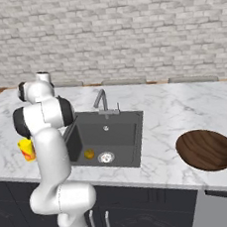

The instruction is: Remove the pear and orange from the sink. Then move the bowl and cup from the counter to the sink for washing.

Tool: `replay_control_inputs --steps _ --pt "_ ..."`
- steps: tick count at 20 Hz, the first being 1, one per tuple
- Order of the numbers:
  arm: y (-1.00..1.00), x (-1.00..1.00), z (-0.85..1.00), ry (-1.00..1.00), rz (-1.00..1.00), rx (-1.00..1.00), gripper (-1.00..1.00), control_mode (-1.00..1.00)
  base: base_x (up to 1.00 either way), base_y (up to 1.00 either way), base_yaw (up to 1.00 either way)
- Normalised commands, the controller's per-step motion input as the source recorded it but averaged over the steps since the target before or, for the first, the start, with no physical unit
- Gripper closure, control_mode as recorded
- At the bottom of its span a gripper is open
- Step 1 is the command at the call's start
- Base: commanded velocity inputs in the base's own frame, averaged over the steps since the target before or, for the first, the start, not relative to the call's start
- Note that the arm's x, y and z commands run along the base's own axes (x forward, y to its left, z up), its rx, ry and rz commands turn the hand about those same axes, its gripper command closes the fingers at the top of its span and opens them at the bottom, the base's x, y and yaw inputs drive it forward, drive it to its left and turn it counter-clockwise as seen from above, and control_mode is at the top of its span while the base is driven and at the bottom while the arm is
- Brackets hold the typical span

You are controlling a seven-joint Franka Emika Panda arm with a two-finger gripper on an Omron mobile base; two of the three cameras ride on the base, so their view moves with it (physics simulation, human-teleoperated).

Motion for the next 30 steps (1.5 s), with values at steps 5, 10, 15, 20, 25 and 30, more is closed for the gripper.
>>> replay_control_inputs --steps 5,10,15,20,25,30 --pt "-0.09 -0.09 0.19 0.00 -0.07 -0.07 -1.00 -1.00 0.00 0.00 0.00" --pt "-0.16 -0.11 0.17 0.00 -0.05 -0.05 -1.00 -1.00 0.00 0.00 0.00" --pt "-0.22 -0.12 0.17 0.00 -0.03 -0.04 -1.00 -1.00 0.00 0.00 0.00" --pt "-0.27 -0.17 0.13 -0.01 0.00 -0.04 -1.00 -1.00 0.00 0.00 0.00" --pt "-0.30 -0.15 0.07 0.00 0.00 -0.04 -1.00 -1.00 0.00 0.00 0.00" --pt "-0.35 -0.17 0.03 0.00 0.00 -0.01 -1.00 -1.00 0.00 0.00 0.00"
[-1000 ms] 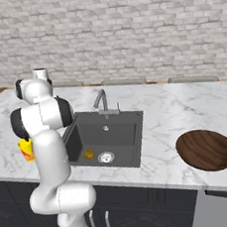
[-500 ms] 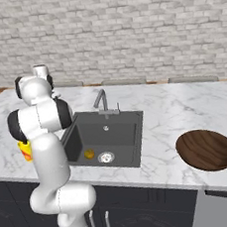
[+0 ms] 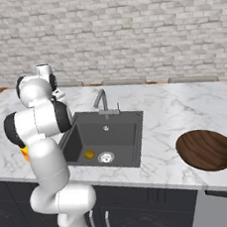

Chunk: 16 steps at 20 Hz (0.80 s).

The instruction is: Remove the pear and orange from the sink. Then move the bowl and cup from the counter to the sink for washing.

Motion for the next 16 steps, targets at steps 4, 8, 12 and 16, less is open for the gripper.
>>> replay_control_inputs --steps 4,8,12,16 --pt "-0.37 -0.25 0.00 0.00 0.01 0.00 -1.00 -1.00 0.00 0.00 0.00" --pt "-0.35 -0.27 0.00 0.00 0.00 0.00 -1.00 -1.00 0.00 0.00 0.00" --pt "-0.42 -0.27 0.00 0.00 0.00 0.00 -1.00 -1.00 0.00 0.00 0.00" --pt "-0.44 -0.26 0.00 0.00 0.01 0.00 -1.00 -1.00 0.00 0.00 0.00"
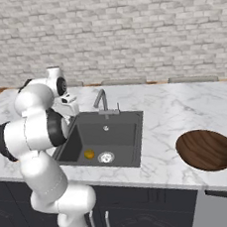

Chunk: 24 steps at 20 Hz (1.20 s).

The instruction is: Remove the pear and orange from the sink. Then move the bowl and cup from the counter to the sink for washing.

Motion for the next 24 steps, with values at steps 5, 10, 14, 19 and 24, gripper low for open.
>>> replay_control_inputs --steps 5,10,14,19,24 --pt "-0.44 -0.17 -0.05 0.00 0.13 0.06 -1.00 -1.00 0.00 0.00 0.00" --pt "-0.40 -0.19 -0.09 0.00 0.21 0.11 -1.00 -1.00 0.00 0.00 0.00" --pt "-0.31 -0.19 -0.13 0.00 0.22 0.11 -1.00 -1.00 0.00 0.00 0.00" --pt "-0.20 -0.11 -0.17 0.00 0.22 0.12 -1.00 -1.00 0.00 0.00 0.00" --pt "-0.02 -0.05 -0.26 0.00 0.19 0.07 -1.00 -1.00 0.00 0.00 0.00"
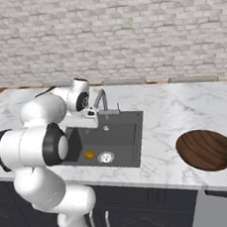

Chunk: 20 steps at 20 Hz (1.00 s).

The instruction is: Remove the pear and orange from the sink. Then move the bowl and cup from the counter to the sink for washing.

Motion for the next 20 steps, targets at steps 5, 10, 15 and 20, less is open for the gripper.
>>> replay_control_inputs --steps 5,10,15,20 --pt "0.00 0.00 -0.22 -0.06 0.13 0.00 -1.00 -1.00 0.00 0.00 0.00" --pt "-0.05 0.00 -0.20 -0.13 0.09 0.00 -1.00 -1.00 0.00 0.00 0.00" --pt "0.00 0.00 -0.20 -0.18 0.01 0.01 -1.00 -1.00 0.00 0.00 0.00" --pt "0.00 0.00 -0.19 -0.11 0.00 0.06 -1.00 -1.00 0.00 0.00 0.00"
